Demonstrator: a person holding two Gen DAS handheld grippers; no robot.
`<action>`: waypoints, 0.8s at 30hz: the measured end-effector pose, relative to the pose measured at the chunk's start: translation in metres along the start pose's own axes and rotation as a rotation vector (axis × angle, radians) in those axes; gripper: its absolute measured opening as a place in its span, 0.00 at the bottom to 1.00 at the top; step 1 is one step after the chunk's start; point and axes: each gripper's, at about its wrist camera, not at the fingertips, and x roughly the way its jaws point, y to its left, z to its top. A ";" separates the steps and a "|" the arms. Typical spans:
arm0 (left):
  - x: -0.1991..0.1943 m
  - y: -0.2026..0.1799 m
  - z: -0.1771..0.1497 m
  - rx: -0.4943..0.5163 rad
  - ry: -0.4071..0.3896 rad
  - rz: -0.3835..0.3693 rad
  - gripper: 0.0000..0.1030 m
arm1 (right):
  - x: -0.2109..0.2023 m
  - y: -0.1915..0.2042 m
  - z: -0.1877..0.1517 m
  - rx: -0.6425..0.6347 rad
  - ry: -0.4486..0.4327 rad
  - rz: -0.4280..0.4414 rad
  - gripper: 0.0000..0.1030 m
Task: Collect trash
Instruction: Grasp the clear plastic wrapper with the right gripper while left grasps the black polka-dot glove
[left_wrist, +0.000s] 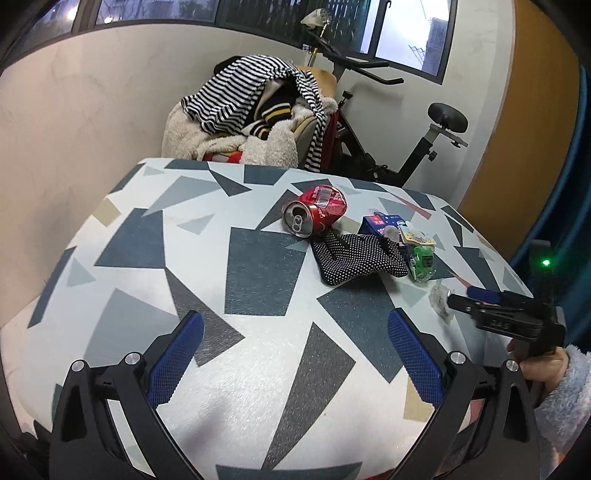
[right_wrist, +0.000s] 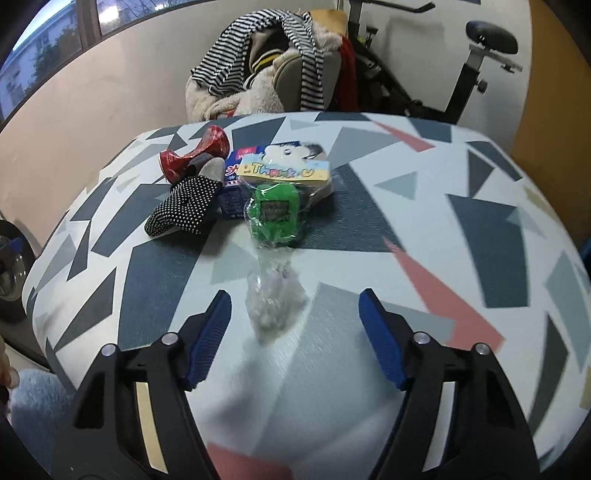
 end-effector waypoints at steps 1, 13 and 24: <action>0.003 0.000 0.000 -0.002 0.003 -0.004 0.94 | 0.006 0.001 0.002 0.003 0.007 0.001 0.66; 0.060 -0.044 0.011 0.051 0.100 -0.182 0.55 | 0.000 0.004 0.002 0.019 -0.048 0.040 0.30; 0.120 -0.071 0.036 0.025 0.148 -0.193 0.44 | -0.032 -0.016 0.000 0.050 -0.109 0.019 0.30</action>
